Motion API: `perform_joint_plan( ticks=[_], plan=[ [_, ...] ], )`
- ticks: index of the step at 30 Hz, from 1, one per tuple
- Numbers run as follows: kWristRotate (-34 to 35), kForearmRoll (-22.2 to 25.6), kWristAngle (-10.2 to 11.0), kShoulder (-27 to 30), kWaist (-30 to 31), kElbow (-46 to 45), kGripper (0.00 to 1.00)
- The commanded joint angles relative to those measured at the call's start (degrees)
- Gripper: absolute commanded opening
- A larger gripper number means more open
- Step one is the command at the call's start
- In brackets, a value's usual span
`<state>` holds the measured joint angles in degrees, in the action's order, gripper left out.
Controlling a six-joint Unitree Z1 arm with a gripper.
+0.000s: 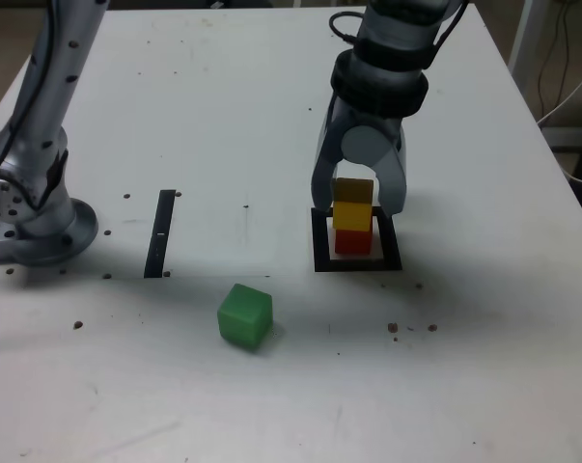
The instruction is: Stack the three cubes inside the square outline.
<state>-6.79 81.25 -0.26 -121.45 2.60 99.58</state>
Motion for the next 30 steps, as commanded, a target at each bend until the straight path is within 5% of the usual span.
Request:
perform_joint_plan(
  ticks=[1, 12, 30],
  plan=[
    [-0.1, 0.0, 0.0, 0.4, -0.1, -0.2, 0.97],
    [0.7, 0.4, 1.6, 7.9, -0.1, -5.2, 0.99],
    [4.1, -3.5, -0.4, 19.0, 6.8, -21.0, 0.99]
  ],
)
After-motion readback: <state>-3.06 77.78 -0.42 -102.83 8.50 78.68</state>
